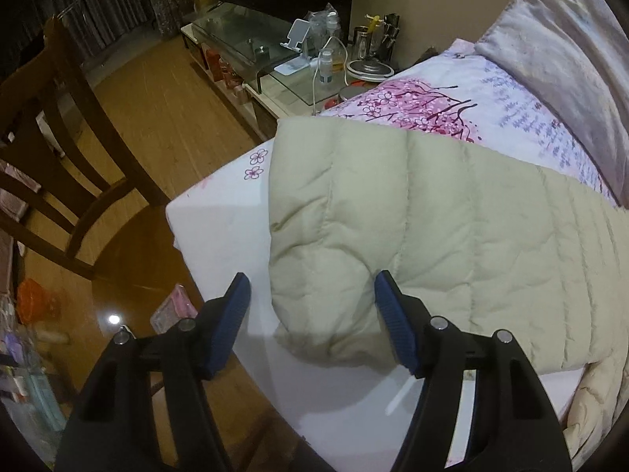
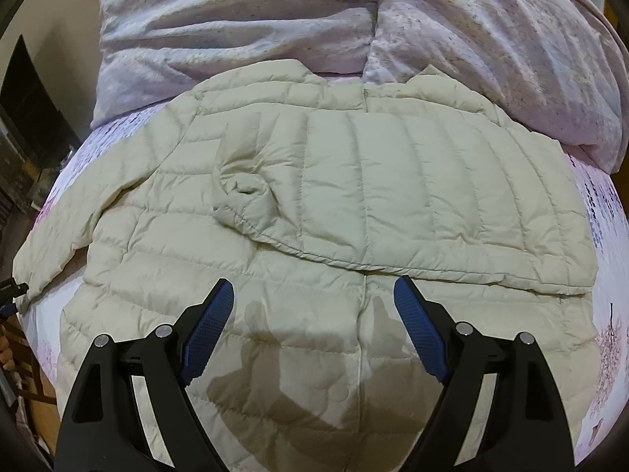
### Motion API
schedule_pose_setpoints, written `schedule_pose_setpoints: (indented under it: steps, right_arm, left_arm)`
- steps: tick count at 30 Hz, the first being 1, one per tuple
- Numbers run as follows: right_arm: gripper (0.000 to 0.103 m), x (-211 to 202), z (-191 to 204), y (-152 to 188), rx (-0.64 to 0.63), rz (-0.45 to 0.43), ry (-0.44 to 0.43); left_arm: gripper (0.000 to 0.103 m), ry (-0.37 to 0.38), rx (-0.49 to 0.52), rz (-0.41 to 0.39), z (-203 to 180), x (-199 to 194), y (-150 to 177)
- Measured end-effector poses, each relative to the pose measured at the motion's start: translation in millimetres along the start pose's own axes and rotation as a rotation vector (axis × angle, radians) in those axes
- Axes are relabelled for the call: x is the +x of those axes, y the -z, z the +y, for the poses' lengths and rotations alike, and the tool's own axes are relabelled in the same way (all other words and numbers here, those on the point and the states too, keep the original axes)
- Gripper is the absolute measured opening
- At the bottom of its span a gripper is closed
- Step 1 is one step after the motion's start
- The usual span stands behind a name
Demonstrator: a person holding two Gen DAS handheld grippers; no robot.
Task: Fold large clothes
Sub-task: 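Grasp the cuff of the other sleeve with the left gripper, then fold the held sleeve across the jacket back with the left gripper, release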
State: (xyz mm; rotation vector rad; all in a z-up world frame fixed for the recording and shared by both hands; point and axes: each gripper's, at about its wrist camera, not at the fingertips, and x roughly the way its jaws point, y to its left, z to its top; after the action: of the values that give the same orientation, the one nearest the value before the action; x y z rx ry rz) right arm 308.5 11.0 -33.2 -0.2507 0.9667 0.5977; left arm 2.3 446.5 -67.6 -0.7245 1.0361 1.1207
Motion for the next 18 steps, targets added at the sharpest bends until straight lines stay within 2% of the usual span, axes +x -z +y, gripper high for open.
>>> schedule_pose_setpoints:
  steps: [4,7,9,10,12,18]
  right_arm:
    - [0.085,2.4,-4.1,2.6,0.02,0.013,0.0]
    - [0.085,3.6,-6.9,4.1,0.031,0.019,-0.002]
    - [0.085,3.4,-7.3,4.8,0.033,0.019,-0.002]
    - [0.085,3.3,-7.7,5.0,0.033,0.018,-0.001]
    - [0.085,3.0,-8.4,5.0,0.032,0.018,-0.002]
    - [0.085,1.4,-13.1,3.5,0.041,0.012,-0.004]
  left_arm:
    - [0.058,0.01,0.0,-0.026,-0.8,-5.1,6.8]
    - [0.045,0.026,0.013,-0.043,-4.5,-6.2,9.4]
    - [0.03,0.04,0.017,-0.055,-7.5,-7.0,9.8]
    - [0.025,0.045,0.016,-0.055,-8.6,-7.1,9.6]
    - [0.008,0.066,0.005,-0.05,-8.4,-8.1,9.5]
    - [0.004,0.07,0.0,-0.068,-17.0,-19.5,7.4]
